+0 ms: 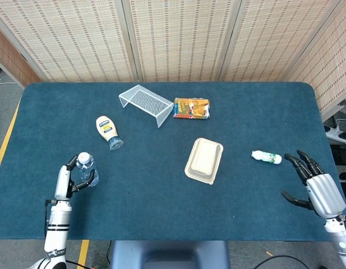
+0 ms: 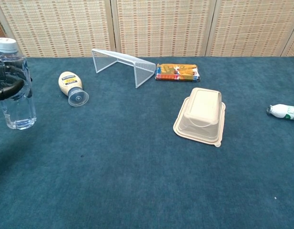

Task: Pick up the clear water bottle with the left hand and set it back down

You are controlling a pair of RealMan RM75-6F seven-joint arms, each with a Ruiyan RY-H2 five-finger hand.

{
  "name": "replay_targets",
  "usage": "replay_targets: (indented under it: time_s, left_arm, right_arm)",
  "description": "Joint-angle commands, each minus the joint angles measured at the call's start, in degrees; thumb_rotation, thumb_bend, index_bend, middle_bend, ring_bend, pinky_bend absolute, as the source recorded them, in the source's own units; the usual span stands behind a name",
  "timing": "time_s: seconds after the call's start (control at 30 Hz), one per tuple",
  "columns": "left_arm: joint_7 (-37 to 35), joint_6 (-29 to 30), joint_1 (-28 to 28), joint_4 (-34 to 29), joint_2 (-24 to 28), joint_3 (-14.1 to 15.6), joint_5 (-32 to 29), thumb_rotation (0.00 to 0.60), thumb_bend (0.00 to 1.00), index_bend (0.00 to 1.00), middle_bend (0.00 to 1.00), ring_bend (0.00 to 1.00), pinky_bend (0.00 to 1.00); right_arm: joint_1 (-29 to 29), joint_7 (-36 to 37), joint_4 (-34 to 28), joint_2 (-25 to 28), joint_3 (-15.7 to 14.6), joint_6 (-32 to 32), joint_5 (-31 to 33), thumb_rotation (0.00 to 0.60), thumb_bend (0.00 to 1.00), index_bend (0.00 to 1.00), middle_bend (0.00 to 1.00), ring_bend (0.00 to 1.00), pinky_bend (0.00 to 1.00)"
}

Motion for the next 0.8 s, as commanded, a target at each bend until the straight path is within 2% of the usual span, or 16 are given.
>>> replay_targets:
  time_s: [0.03, 0.2, 0.37, 0.53, 0.67, 0.8]
  left_arm:
    - [-0.07, 2.95, -0.47, -2.53, 0.86, -1.66, 2.7, 0.6, 0.71, 0.71, 0.72, 0.59, 0.65]
    - [1.56, 7.35, -0.29, -6.2, 2.64, -4.72, 3.99, 0.6, 0.71, 0.71, 0.72, 0.59, 0.65]
    - [1.6, 4.87, 0.35, -4.47, 2.28, -3.21, 1.59, 0.6, 0.71, 0.71, 0.72, 0.59, 0.65]
    - [0.59, 2.86, 0.59, 1.48, -1.53, -1.69, -0.34, 0.6, 0.71, 0.71, 0.72, 0.59, 0.65]
    - [0.06, 2.71, 0.64, 3.23, -2.97, -1.36, -0.5, 0.6, 0.71, 0.71, 0.72, 0.59, 0.65]
    - [-1.18, 4.26, 0.44, 12.27, -9.65, -1.32, -0.43, 0.6, 0.71, 0.71, 0.71, 0.59, 0.65]
  right_arm:
    - [0.08, -0.03, 0.06, -0.04, -0.16, -0.1, -0.3, 0.6, 0.12, 0.01, 0.15, 0.0, 0.15]
    - [0.06, -0.38, 0.18, -0.34, -0.06, -0.22, -0.13, 0.6, 0.12, 0.01, 0.15, 0.0, 0.15]
    - [0.09, -0.85, 0.25, -0.61, 0.06, -0.39, 0.05, 0.6, 0.12, 0.01, 0.15, 0.0, 0.15]
    - [0.34, -1.25, 0.28, -0.88, 0.01, -1.12, 0.16, 0.6, 0.12, 0.01, 0.15, 0.0, 0.15]
    - [0.4, -1.5, 0.29, -0.91, -0.08, -1.39, 0.15, 0.6, 0.12, 0.01, 0.15, 0.0, 0.15]
    - [0.73, -1.74, 0.05, -0.69, -0.36, -2.58, 0.29, 0.6, 0.12, 0.01, 0.15, 0.0, 0.15]
